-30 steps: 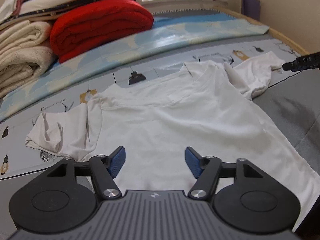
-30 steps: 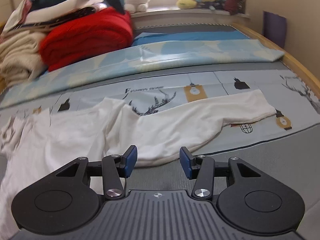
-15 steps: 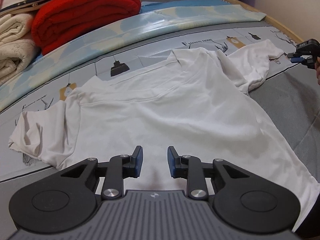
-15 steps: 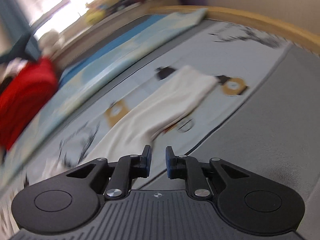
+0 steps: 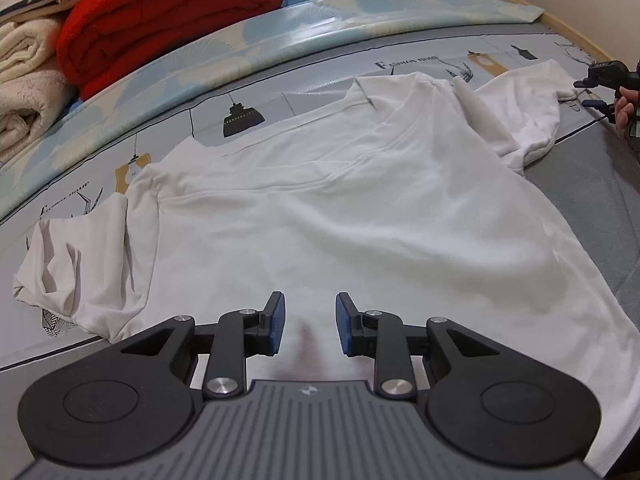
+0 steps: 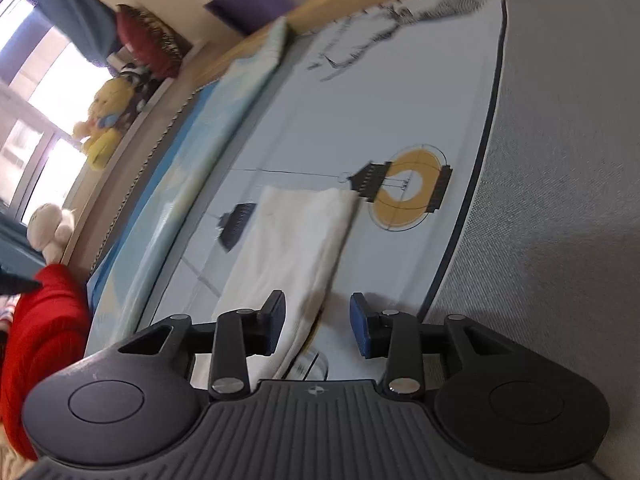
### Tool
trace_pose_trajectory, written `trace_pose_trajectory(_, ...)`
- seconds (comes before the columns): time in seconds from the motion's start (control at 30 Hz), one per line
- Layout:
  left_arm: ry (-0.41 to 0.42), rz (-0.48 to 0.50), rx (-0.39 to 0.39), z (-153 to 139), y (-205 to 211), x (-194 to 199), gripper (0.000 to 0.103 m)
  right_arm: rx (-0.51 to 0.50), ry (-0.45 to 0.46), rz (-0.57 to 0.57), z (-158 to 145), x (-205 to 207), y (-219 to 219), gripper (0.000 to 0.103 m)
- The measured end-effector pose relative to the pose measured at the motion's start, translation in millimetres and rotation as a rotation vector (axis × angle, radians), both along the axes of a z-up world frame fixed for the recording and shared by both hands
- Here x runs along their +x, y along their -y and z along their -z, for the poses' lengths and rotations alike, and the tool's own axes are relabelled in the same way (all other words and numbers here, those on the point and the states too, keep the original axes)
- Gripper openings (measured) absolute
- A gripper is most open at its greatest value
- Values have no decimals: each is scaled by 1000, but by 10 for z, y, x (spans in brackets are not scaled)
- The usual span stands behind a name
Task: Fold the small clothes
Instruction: 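Grasp the sleeve cuff with the right gripper and lift it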
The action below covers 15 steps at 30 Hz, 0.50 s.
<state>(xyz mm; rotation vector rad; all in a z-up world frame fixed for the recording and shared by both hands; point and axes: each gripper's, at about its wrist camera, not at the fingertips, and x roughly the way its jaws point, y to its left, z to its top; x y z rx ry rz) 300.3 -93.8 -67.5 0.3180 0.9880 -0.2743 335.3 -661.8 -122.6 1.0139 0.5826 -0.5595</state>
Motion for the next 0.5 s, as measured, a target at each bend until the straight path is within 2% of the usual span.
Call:
trace_pose_trajectory(0.13, 0, -8, 3, 10, 9, 62, 31, -28, 25, -16, 53, 155, 46, 37)
trace_pose_trajectory(0.17, 1, -9, 2, 8, 14, 72, 31, -29, 29, -20, 58, 195, 58, 33)
trace_pose_trajectory(0.2, 2, -10, 2, 3, 17, 80, 31, -33, 34, -24, 66, 235, 56, 15)
trace_pose_trajectory(0.23, 4, -10, 2, -7, 22, 84, 31, -35, 34, -33, 81, 265, 66, 7)
trace_pose_trajectory(0.37, 21, 10, -5, -71, 50, 72, 31, -111, 18, -26, 60, 293, 58, 5)
trace_pose_trajectory(0.5, 35, 14, -10, -125, 20, 61, 31, -179, 8, 163, -110, 20, 227, 5)
